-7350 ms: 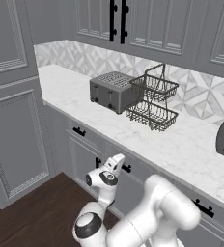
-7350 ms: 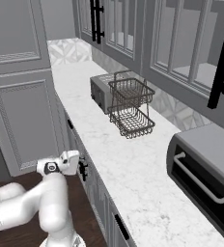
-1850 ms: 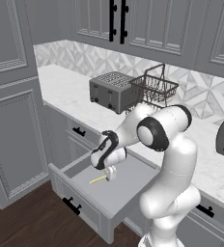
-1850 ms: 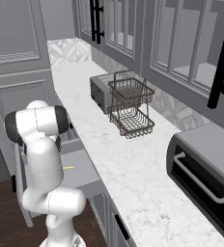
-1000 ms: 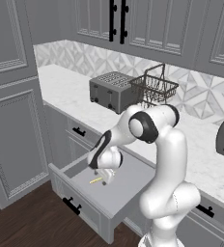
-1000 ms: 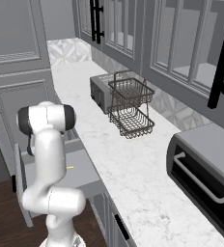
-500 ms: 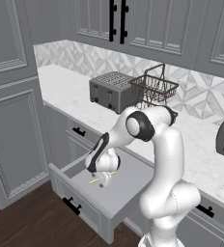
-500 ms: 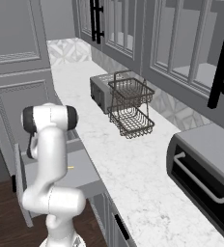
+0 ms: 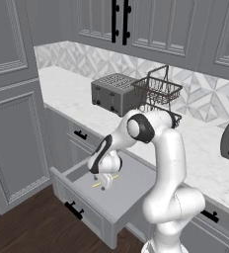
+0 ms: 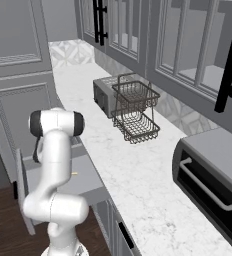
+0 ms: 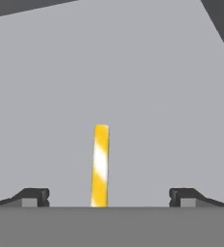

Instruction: Take a straw from the drawer in front and place it inside the glass cup on the dining counter.

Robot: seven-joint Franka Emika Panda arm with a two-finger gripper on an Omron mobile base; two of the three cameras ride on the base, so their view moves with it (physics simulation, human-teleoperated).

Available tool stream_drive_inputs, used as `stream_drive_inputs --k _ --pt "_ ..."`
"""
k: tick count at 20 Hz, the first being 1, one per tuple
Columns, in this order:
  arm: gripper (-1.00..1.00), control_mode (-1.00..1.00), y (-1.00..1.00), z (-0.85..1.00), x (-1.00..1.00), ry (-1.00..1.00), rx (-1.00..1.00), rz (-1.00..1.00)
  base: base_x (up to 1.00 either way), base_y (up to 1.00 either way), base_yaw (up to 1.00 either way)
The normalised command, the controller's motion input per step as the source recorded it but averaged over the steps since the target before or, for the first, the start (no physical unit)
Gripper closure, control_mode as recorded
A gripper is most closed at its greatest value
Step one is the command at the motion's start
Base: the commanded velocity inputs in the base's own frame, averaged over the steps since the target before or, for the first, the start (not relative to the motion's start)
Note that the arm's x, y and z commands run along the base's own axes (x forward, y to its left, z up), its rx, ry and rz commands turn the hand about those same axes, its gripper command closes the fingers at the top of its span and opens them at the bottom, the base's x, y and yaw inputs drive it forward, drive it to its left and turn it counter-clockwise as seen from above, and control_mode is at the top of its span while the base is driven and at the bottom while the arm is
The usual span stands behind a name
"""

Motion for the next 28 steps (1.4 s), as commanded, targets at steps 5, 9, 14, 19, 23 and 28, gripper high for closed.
stream_drive_inputs --k 5,9,14,19,23,28 --pt "-1.0 -1.0 0.06 -0.4 0.2 0.07 0.0 0.0 0.0 0.0 0.0" --pt "1.0 -1.0 0.41 -0.47 -0.18 0.03 0.0 0.0 0.0 0.0 0.0" --pt "1.0 -1.0 0.11 -0.38 -0.41 -0.01 -0.02 -0.03 0.0 0.0 0.0" --pt "1.0 -1.0 0.0 -0.33 -0.23 -0.04 -0.03 -0.08 0.0 0.0 0.0" --pt "1.0 -1.0 0.0 -0.03 -0.13 0.0 0.0 -0.09 0.0 0.0 0.0" --pt "1.0 -1.0 -0.04 0.8 -0.54 0.0 0.05 -0.07 0.0 0.0 0.0"
